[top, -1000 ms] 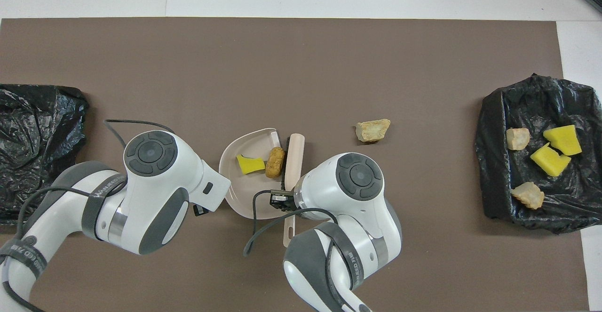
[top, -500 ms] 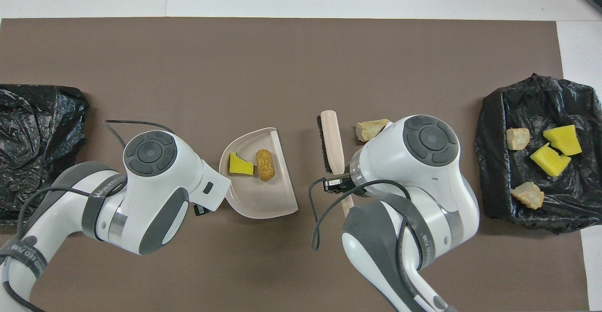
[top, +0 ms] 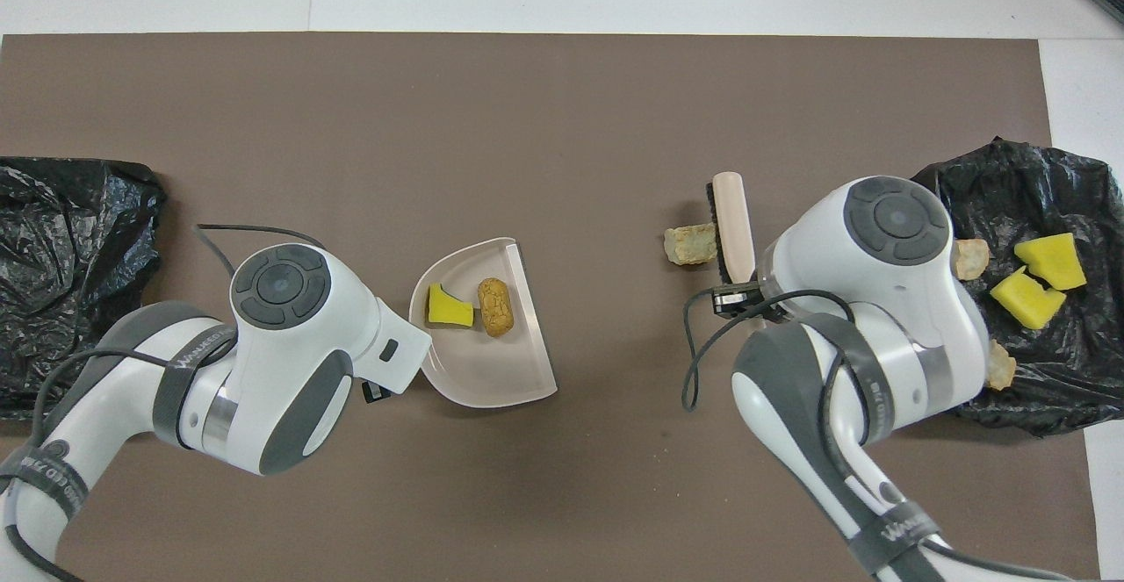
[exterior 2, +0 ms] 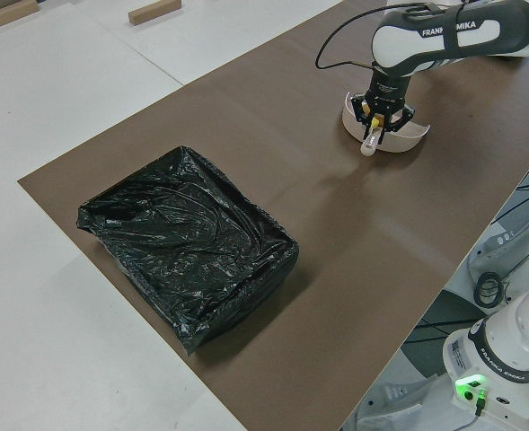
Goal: Sweep and dump trash in bin
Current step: 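Move the brush with the right gripper to the pieces near the black bag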
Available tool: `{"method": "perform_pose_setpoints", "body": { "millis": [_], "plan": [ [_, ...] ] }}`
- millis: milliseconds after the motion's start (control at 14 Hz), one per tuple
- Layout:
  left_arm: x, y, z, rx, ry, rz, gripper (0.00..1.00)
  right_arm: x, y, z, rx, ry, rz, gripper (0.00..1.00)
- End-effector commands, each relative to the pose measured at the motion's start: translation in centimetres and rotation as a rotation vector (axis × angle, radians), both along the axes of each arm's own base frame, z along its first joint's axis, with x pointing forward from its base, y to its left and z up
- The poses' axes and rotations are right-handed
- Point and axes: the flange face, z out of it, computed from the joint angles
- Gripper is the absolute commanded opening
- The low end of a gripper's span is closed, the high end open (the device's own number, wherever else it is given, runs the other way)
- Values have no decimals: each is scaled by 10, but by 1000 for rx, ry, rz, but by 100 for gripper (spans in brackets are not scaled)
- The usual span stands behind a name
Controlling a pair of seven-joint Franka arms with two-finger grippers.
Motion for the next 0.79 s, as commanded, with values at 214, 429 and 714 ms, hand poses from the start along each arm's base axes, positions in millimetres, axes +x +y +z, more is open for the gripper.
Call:
{"method": "perform_pose_setpoints", "body": {
  "millis": [214, 429, 714],
  "plan": [
    [-7, 4, 2, -14, -22, 26, 0, -5, 17, -37, 2, -13, 125, 0],
    [-7, 4, 2, -13, -22, 30, 0, -8, 62, -54, 44, -18, 228, 0],
    [-7, 4, 2, -13, -22, 32, 0, -27, 141, -63, 167, -13, 252, 0]
  ]
}}
